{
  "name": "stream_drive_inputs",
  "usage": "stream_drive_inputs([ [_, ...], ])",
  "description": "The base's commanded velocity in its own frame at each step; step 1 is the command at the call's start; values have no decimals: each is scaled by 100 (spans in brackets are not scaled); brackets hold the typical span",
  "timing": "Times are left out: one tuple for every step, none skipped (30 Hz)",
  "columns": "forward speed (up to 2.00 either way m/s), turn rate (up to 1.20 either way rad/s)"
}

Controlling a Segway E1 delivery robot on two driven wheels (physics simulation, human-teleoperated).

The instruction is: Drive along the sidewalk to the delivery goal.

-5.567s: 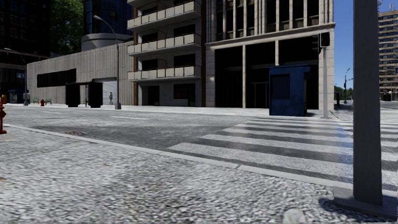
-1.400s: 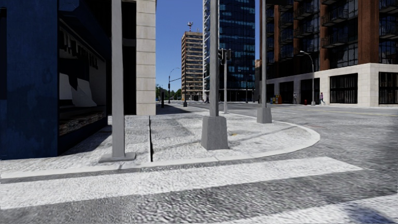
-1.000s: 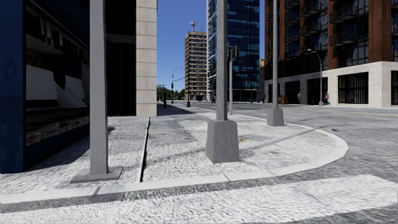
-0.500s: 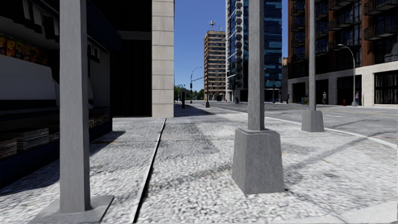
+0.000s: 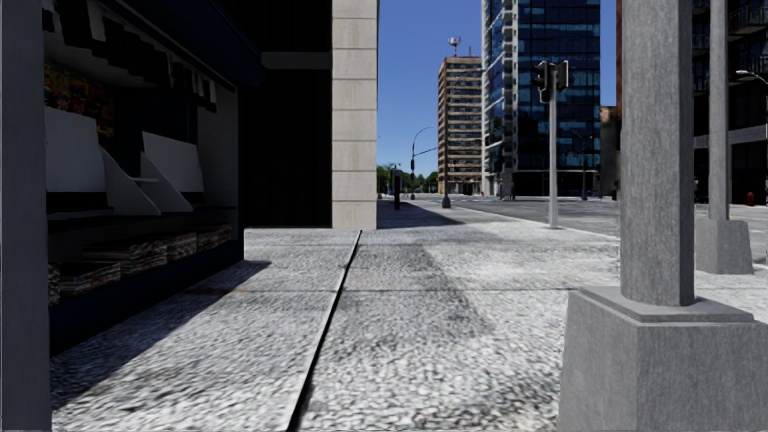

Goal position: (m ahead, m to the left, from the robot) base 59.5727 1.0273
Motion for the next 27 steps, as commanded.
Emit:
stream_drive_inputs([
  [153, 37],
  [153, 37],
  [153, 37],
  [153, 37],
  [153, 37],
  [153, 37],
  [153, 36],
  [153, 36],
  [153, 17],
  [153, 0],
  [153, 0],
  [153, 0],
  [153, 0],
  [153, 0],
  [153, 0],
  [153, 0],
  [155, 0],
  [167, 0],
  [167, 0],
  [178, 0],
  [183, -4],
  [188, -6],
  [192, -11],
  [192, -11],
  [194, -19],
  [195, -29],
  [195, -32],
])
